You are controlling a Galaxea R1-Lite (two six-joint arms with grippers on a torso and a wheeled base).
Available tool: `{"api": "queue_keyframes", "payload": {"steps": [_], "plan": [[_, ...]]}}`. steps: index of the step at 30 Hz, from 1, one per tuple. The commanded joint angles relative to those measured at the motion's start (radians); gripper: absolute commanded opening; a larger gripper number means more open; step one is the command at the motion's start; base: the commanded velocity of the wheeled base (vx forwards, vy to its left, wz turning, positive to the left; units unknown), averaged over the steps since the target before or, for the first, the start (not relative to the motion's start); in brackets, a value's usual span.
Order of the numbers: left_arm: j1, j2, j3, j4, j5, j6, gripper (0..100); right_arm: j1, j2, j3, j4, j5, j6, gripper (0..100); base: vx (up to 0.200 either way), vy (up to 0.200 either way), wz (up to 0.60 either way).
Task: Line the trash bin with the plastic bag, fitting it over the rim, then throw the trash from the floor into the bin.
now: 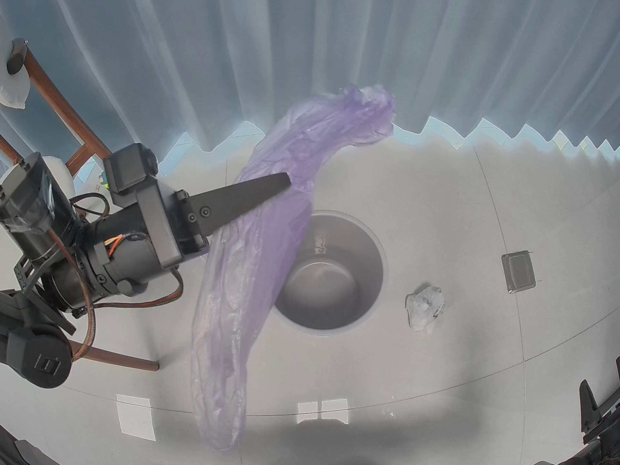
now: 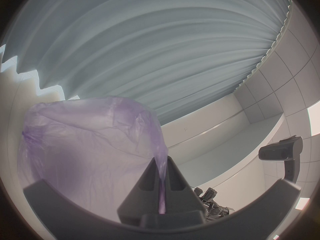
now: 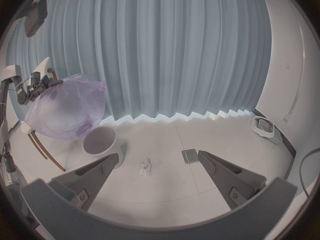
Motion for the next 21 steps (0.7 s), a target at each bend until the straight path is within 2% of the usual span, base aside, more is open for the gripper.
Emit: {"api": "queue_keyframes", "payload": {"steps": [1, 6, 10, 16, 21], "plan": [[0.007, 0.065, -0.007, -0.003, -0.001, 0.003, 0, 0.001, -0.015, 0.018, 0.000, -0.001, 0.000, 100, 0.000, 0.000, 0.00], [0.007, 0.093, -0.068, -0.013, 0.001, -0.011, 0, 0.001, -0.015, 0.018, 0.000, -0.001, 0.000, 100, 0.000, 0.000, 0.00], [-0.058, 0.081, -0.067, -0.015, 0.002, -0.013, 0, 0.001, -0.016, 0.018, 0.000, -0.001, 0.000, 100, 0.000, 0.000, 0.00], [-0.113, 0.044, -0.005, -0.015, 0.001, -0.016, 0, 0.001, -0.016, 0.018, 0.000, 0.000, 0.000, 100, 0.000, 0.000, 0.00], [-0.119, 0.036, 0.021, -0.023, 0.001, -0.016, 0, 0.001, -0.016, 0.018, 0.000, 0.000, 0.000, 100, 0.000, 0.000, 0.00]]}}
